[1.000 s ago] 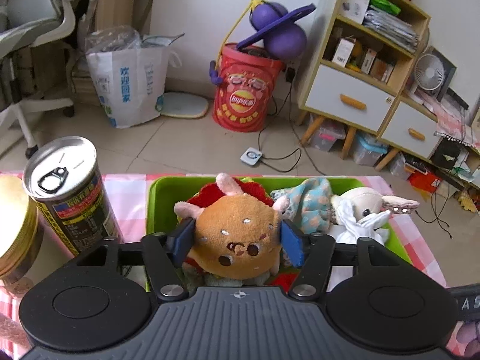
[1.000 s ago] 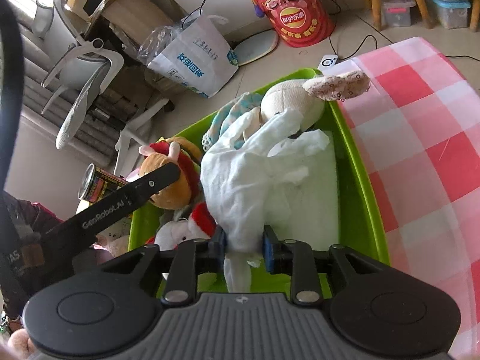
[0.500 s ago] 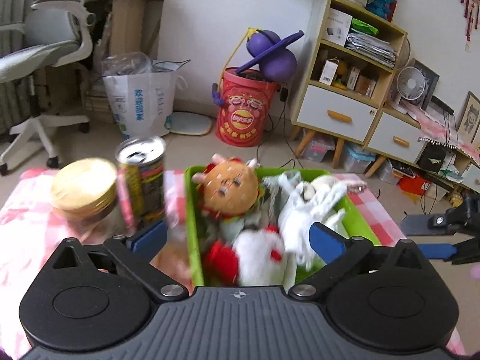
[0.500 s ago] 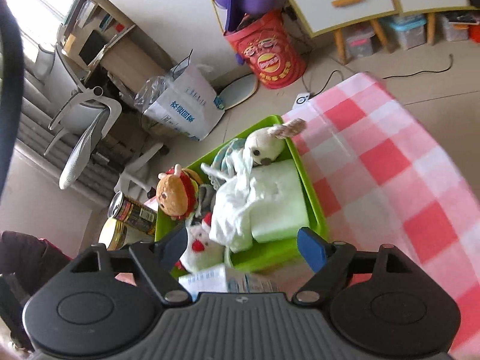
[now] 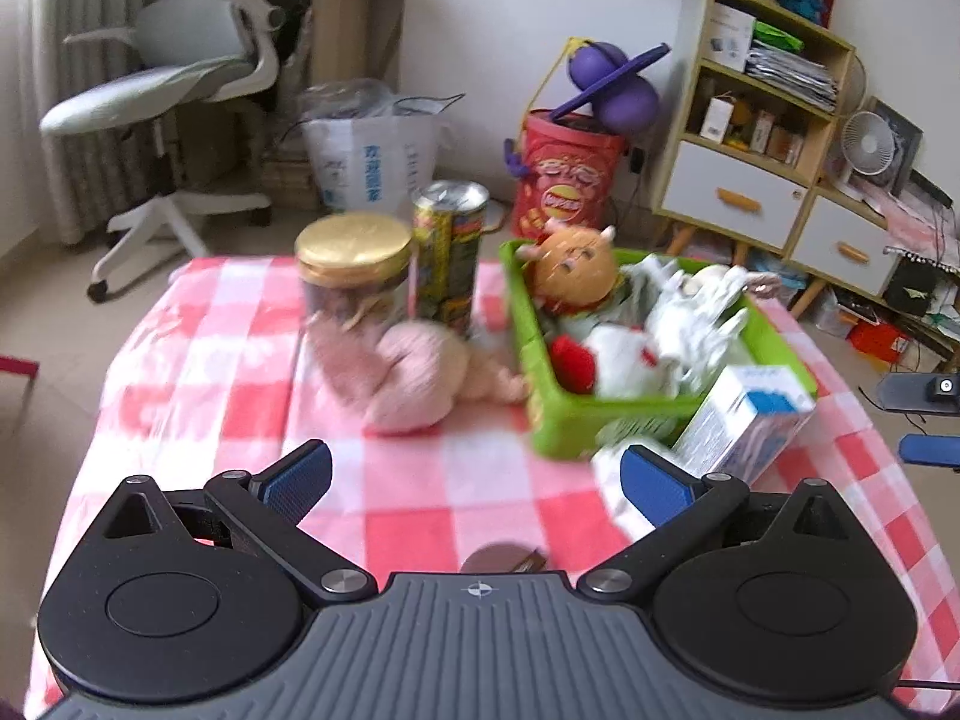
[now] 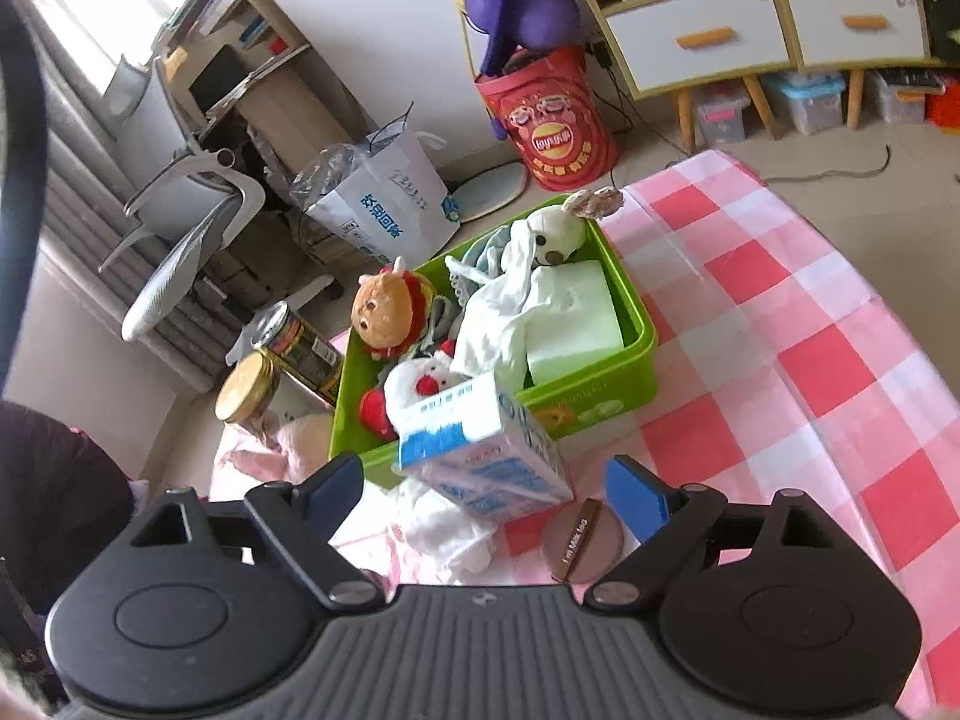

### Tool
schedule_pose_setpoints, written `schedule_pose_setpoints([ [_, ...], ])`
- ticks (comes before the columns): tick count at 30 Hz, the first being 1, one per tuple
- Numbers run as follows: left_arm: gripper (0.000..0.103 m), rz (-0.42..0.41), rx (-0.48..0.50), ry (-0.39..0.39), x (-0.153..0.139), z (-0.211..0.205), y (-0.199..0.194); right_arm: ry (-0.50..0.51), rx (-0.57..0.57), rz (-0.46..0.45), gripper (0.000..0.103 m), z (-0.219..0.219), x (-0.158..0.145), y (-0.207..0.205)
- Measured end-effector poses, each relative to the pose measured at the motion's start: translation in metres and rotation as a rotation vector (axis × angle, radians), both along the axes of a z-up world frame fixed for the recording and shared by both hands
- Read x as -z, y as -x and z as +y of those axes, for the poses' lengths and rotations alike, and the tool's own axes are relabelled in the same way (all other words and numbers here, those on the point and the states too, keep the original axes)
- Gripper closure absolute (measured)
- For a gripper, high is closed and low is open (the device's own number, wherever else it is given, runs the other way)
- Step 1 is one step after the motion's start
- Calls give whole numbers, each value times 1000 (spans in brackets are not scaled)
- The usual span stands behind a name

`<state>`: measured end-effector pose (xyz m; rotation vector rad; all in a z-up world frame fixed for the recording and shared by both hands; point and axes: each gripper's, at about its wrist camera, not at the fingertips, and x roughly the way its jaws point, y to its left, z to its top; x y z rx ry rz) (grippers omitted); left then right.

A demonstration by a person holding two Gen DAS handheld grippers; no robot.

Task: Organize soft objects
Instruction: 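Move both open tools back toward the pink bunny plush and white cloth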

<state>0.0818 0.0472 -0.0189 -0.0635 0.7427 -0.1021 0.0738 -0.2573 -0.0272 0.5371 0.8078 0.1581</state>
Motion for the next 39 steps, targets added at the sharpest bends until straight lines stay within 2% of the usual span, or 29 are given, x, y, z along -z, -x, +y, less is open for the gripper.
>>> schedule_pose_setpoints([
  [9,5,1,-51,-27,31,29,4,132,-116,-26,38,38,27,7],
  [16,5,-2,-90,37,40,47,1,193,-246,-106,38,81,37,11],
  [23,5,-32,-95,29,53,59,0,239,-324,-198,39,107,46,15],
  [26,5,-35,-98,39,60,64,-4,260,-342,-223,44,115,50,12],
  [29,5,-49,-108,88,68,68,-14,301,-354,-244,54,127,53,5],
  [34,8,-46,-121,145,80,71,-46,469,-351,-268,66,151,59,-8],
  [37,9,-54,-103,200,83,70,-63,567,-376,-261,68,161,70,-14],
  [39,10,-60,-81,208,85,65,-71,650,-389,-261,69,167,78,-17],
])
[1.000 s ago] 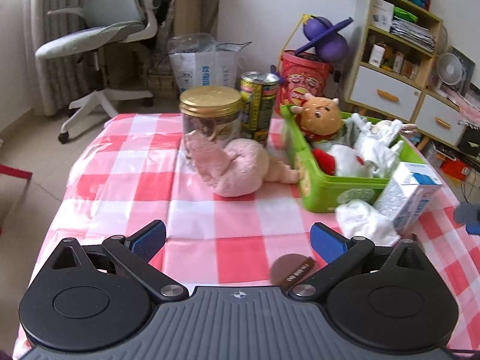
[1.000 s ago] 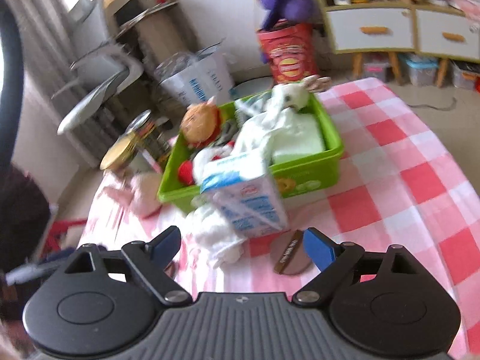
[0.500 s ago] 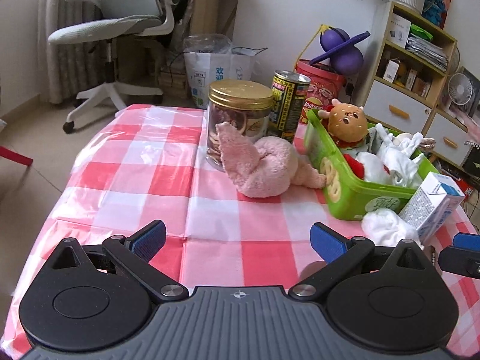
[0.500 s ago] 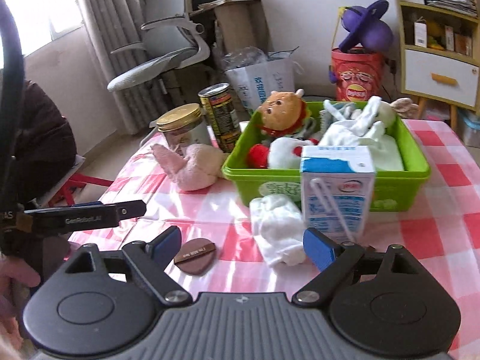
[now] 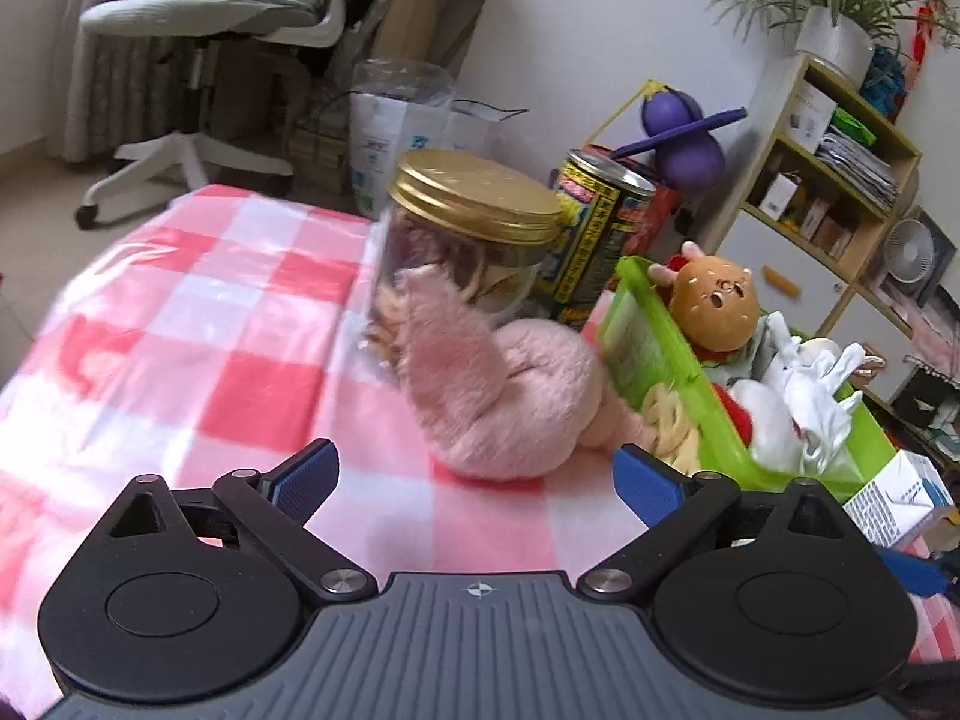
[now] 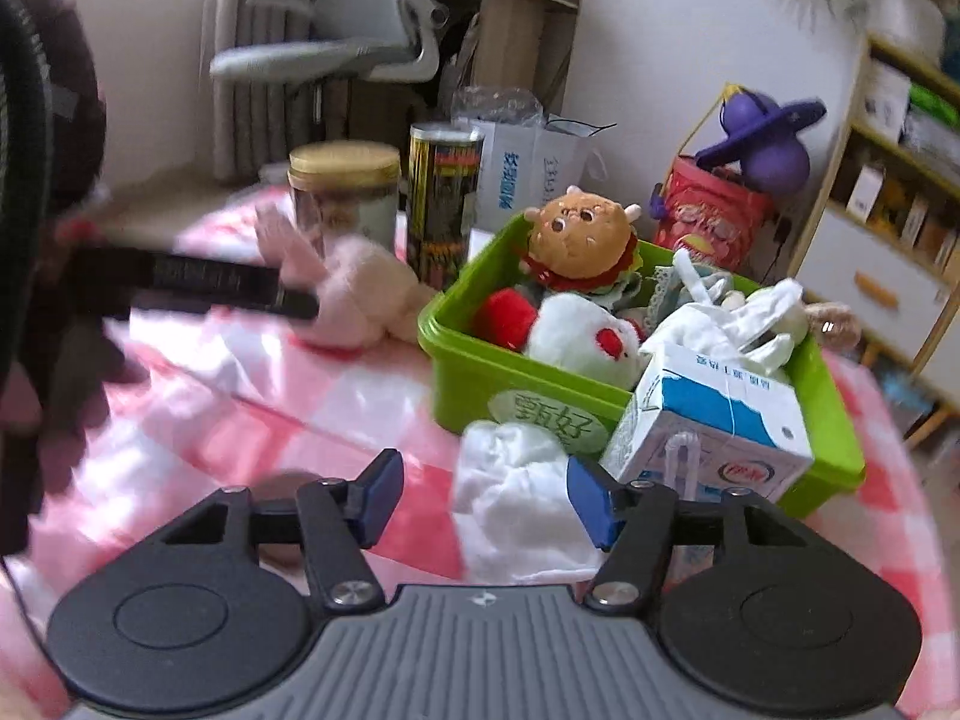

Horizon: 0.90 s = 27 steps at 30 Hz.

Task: Organize soft objects
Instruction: 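Grasp the pink bunny plush with the left tool while the right tool grasps the white cloth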

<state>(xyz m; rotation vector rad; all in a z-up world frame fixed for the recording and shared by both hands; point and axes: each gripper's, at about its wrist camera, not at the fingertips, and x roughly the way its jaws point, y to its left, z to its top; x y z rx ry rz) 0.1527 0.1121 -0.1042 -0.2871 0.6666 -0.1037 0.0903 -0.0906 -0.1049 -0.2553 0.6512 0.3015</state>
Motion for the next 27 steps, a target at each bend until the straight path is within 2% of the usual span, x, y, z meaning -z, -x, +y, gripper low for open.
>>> schedule_pose_setpoints([
  [8,22,-7,46,-25,13,-17,-24,160,-20,-3,78,12,23,-7],
  [14,32,-20,45,-1,19,-16,-32,189,-13,-6,82,14,25,-12],
  [18,35,-24,42,-2,19,-16,-35,208,-6,-10,89,15,27,-11],
  [24,45,-22,41,-34,16,-21,-34,197,6,-1,102,13,26,-13],
  [27,48,-11,44,-69,13,-26,-30,159,16,15,103,9,23,-14],
])
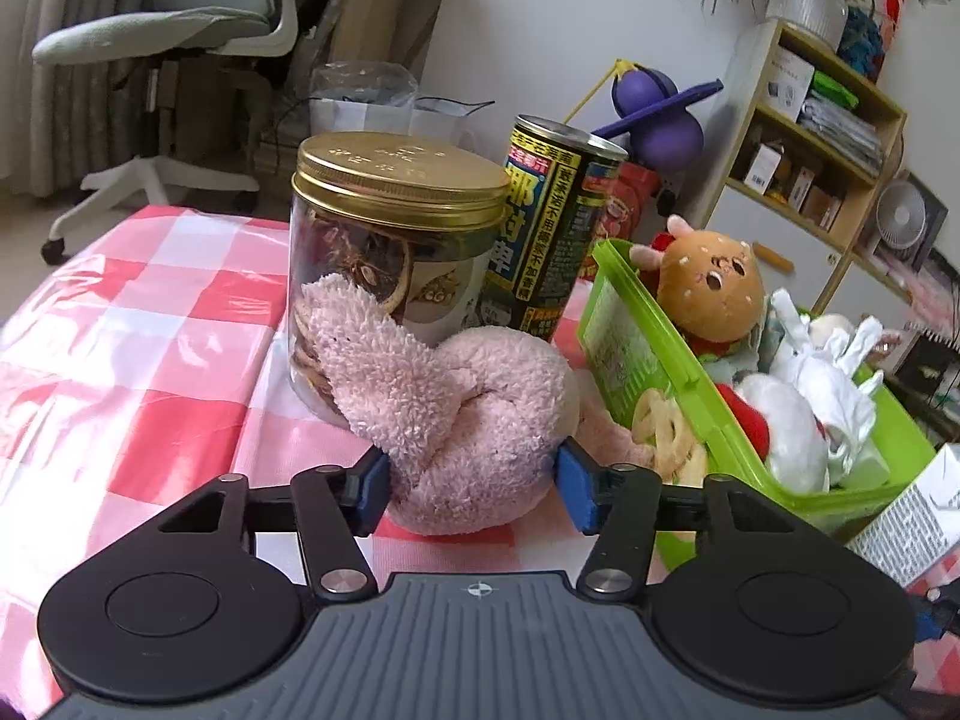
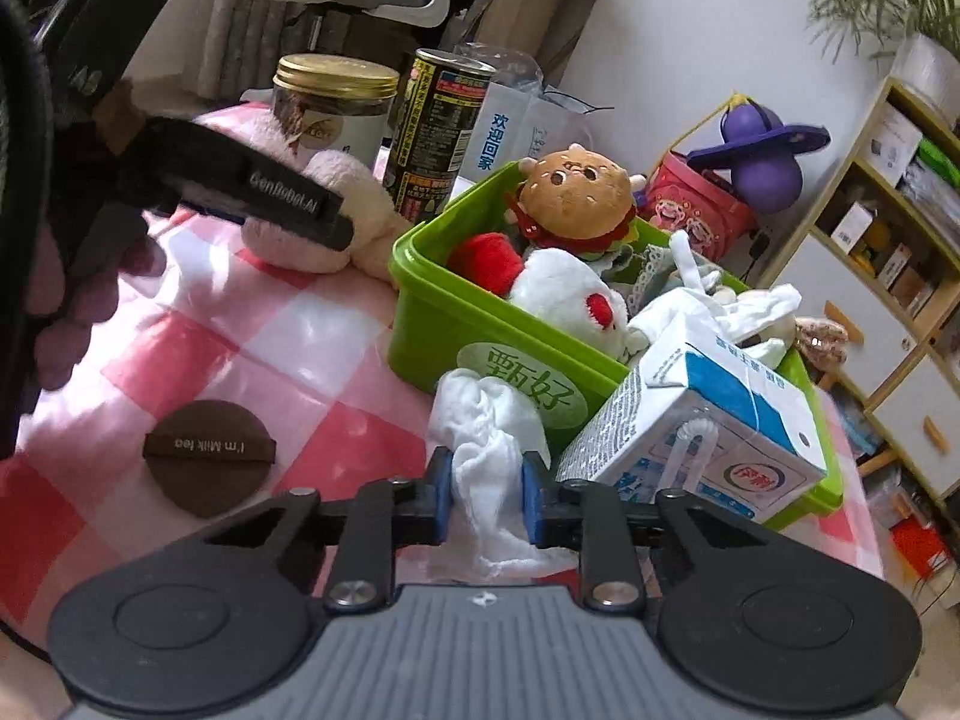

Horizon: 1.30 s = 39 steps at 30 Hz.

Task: Organize soft objects
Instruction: 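Grasp the pink bunny plush with the left tool while the right tool grasps the white cloth, then lift and carry the pink plush and white cloth over the green bin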

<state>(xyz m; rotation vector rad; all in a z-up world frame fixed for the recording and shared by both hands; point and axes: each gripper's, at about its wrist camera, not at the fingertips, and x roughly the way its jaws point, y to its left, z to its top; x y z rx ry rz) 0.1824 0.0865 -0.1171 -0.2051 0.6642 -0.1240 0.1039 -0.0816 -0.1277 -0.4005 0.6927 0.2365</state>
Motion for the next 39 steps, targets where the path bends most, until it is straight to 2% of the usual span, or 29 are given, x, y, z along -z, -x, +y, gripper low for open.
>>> schedule_pose_setpoints([
  [3,48,25,-1,-13,-3,-2,7,-88,17,38,103,-10,-6,-1],
  [11,48,105,0,-15,-15,-2,34,-401,70,177,103,-49,-24,-4],
  [19,48,141,-21,33,-37,-2,63,-552,73,210,103,-66,-42,4],
  [25,48,129,-39,80,-54,-1,82,-678,62,187,103,-79,-62,8],
  [30,48,105,-35,65,-70,-6,90,-760,64,148,103,-92,-78,8],
  [39,48,48,-24,130,-86,-9,94,-925,128,38,103,-120,-100,10],
])
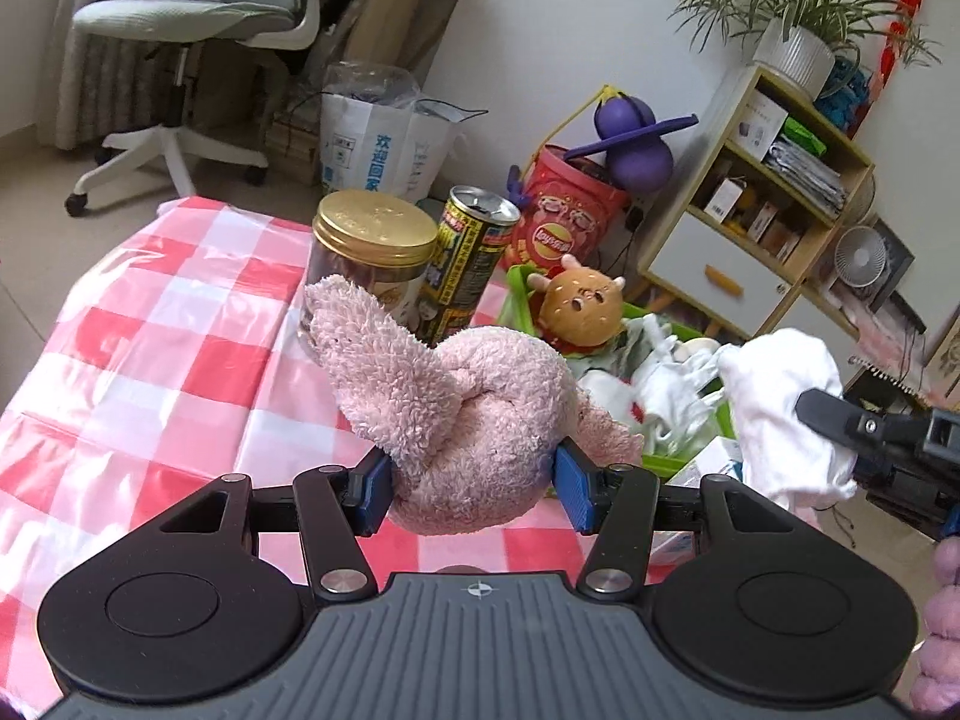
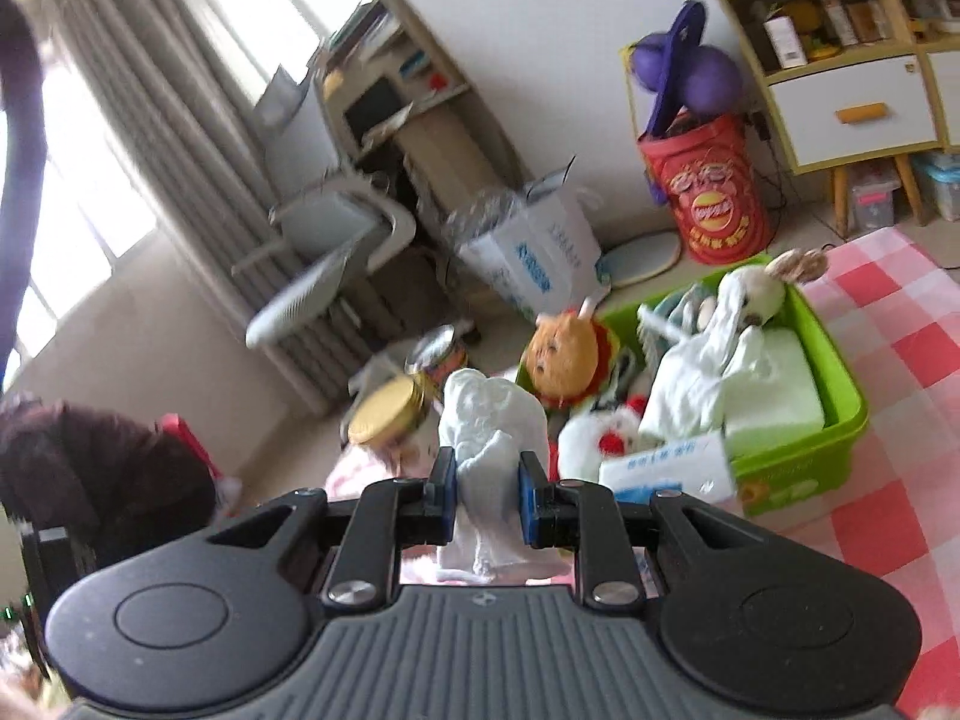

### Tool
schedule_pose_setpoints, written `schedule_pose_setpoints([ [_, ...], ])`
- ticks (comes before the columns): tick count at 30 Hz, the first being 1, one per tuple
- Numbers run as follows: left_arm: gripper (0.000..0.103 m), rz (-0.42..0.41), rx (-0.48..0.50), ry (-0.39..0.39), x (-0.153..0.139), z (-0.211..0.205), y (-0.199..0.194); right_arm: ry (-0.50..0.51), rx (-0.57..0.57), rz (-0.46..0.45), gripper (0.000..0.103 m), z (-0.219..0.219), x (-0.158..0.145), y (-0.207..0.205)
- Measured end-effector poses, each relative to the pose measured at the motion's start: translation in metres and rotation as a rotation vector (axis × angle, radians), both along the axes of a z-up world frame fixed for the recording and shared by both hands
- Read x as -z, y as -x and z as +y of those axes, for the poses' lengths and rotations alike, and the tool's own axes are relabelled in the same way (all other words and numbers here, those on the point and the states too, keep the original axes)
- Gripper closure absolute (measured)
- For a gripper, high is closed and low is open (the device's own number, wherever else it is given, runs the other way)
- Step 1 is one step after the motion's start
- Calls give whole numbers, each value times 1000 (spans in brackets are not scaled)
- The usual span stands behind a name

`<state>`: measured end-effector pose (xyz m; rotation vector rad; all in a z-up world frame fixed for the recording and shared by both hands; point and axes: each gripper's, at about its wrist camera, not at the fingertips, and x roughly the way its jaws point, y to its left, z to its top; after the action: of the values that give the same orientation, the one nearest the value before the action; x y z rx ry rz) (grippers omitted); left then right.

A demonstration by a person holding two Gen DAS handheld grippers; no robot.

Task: Organize soft objects
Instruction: 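Lift and carry the pink plush and white cloth over the green bin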

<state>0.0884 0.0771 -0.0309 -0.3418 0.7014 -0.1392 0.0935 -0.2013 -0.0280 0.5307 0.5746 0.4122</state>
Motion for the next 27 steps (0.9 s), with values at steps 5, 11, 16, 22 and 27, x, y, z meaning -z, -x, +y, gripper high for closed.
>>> schedule_pose_setpoints([
  [5,48,-15,17,11,-3,-4,-1,-38,62,-8,103,-14,-3,-2],
  [11,48,-31,69,-22,-11,-17,-17,-98,142,15,103,-40,0,-13],
  [16,48,-27,154,-45,-13,-40,-43,-102,229,39,103,-73,3,-32],
  [22,48,45,243,-34,5,-72,-87,-44,223,127,103,-85,27,-65],
  [27,48,91,299,-69,28,-92,-109,-10,197,187,103,-85,52,-80],
])
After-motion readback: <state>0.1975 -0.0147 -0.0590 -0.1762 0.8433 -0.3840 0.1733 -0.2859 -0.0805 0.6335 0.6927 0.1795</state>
